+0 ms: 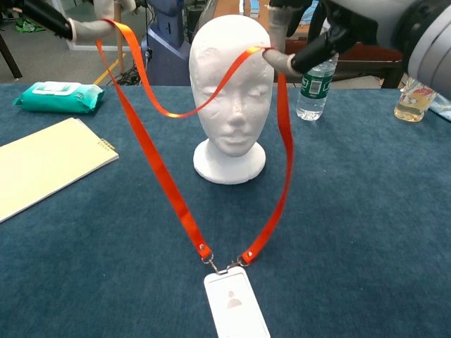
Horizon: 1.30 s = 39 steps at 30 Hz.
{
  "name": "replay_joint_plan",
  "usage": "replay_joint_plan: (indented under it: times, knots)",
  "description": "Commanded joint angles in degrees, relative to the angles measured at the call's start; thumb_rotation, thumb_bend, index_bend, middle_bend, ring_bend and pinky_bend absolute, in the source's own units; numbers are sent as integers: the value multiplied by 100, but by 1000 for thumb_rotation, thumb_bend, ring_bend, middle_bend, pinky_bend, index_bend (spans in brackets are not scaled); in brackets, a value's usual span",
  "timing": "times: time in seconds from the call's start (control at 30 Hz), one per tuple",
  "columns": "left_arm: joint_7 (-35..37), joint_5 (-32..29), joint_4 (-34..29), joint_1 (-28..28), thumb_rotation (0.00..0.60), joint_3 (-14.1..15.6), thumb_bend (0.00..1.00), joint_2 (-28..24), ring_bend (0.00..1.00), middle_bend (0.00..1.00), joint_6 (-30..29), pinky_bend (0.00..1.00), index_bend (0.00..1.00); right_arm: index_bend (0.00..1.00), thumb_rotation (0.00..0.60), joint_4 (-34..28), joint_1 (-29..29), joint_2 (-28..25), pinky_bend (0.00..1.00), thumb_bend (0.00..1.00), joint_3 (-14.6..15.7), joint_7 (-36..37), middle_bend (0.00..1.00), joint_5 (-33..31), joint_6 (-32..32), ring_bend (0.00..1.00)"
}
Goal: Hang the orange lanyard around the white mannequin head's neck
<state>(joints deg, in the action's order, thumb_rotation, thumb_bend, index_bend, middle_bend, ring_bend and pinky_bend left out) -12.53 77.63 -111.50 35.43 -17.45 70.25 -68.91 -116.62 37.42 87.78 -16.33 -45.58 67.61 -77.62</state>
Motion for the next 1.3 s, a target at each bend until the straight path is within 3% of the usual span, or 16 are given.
replay_joint_plan:
  times: [0.03,0.37,0.83,1.3]
  knots:
    - [-91,-134,-136,99,600,-113,330,-116,252,327,77,238,632,643,600,-116,33,-117,393,436,-143,-2,477,-59,-50,333]
    - [-287,-920,-246,535,600,-470,330,-283,252,324,443,238,633,643,600,-312,158,-471,393,436,-570,-99,477,-372,-170,333]
    - [-868,-1878,-133,1161,600,-624,329,-261,251,323,736,238,632,643,600,-242,402,-827,393,436,-844,-278,475,-991,-191,333]
    - [-1190,-2990,179,1712,600,-744,329,-230,245,322,831,237,634,643,600,249,700,-906,393,437,-1169,-160,474,-1875,-257,333]
